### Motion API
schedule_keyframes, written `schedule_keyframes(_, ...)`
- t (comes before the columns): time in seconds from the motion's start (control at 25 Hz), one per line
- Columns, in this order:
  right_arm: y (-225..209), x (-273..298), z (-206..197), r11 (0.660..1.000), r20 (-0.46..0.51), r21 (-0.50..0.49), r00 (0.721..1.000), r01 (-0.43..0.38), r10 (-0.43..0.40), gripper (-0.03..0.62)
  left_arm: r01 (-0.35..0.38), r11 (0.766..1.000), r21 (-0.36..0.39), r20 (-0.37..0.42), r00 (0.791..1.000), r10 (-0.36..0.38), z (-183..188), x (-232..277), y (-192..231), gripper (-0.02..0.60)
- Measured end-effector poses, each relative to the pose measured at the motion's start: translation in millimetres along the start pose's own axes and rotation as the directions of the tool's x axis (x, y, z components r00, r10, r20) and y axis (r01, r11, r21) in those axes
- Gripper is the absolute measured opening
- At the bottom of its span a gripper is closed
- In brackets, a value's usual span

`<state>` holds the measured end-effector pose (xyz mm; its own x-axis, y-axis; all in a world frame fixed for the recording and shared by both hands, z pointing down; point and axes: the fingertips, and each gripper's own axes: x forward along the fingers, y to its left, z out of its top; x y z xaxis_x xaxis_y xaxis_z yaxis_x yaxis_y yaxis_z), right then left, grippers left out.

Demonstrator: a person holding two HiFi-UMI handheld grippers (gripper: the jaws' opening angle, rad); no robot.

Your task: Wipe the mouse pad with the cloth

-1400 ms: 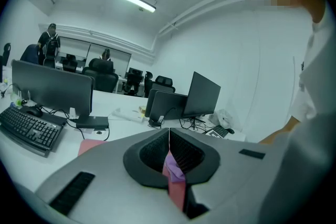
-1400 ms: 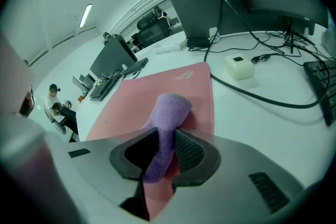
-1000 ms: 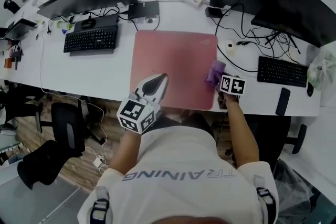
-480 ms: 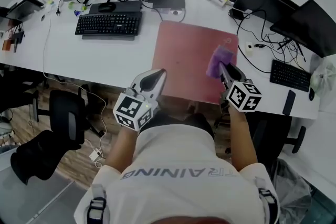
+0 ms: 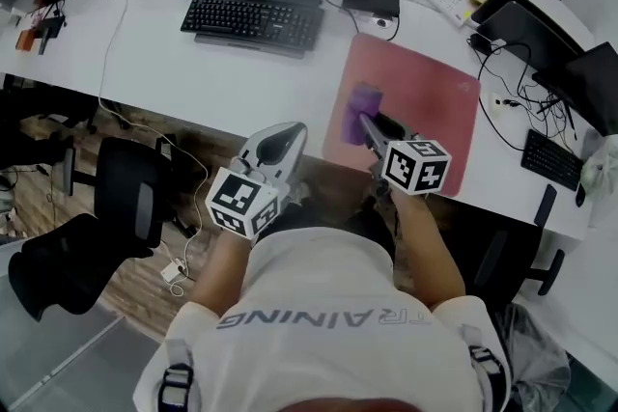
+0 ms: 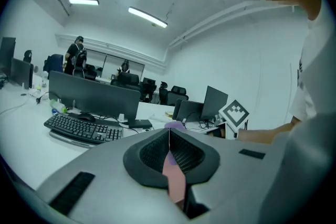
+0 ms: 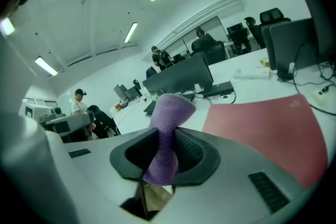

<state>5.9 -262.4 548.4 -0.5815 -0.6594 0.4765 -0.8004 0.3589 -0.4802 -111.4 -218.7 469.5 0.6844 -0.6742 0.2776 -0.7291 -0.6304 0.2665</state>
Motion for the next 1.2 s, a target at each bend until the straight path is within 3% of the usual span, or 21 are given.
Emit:
schedule_keyframes(0.28, 36, 83, -74, 1.000, -0.161, -0.015, 0.987, -0.013, 0.010, 0.109, -0.016, 0.999, -0.031, 0.004, 1.000, 0.017, -13, -32, 23, 0.032)
schedule_keyframes(0.56, 5, 118, -133, 0.996, -0.282, 0.022, 0.957, 0.082, -0.073, 0.109, 0.002, 0.998, -0.056, -0.001, 1.000, -0.002, -20, -32, 26, 0.032)
schedule_keyframes(0.72, -19, 115, -151, 0.991, -0.323, 0.036, 0.940, 0.128, -0.110, 0.109, -0.012, 0.998, -0.060, -0.008, 1.000, 0.012, -22, -27, 21, 0.032)
schedule_keyframes(1.2, -70, 69, -162, 0.993, -0.352, 0.054, 0.933, 0.105, -0.080, 0.109, -0.046, 0.998, -0.040, -0.007, 0.999, 0.046, -13, 4, -35, 0.032)
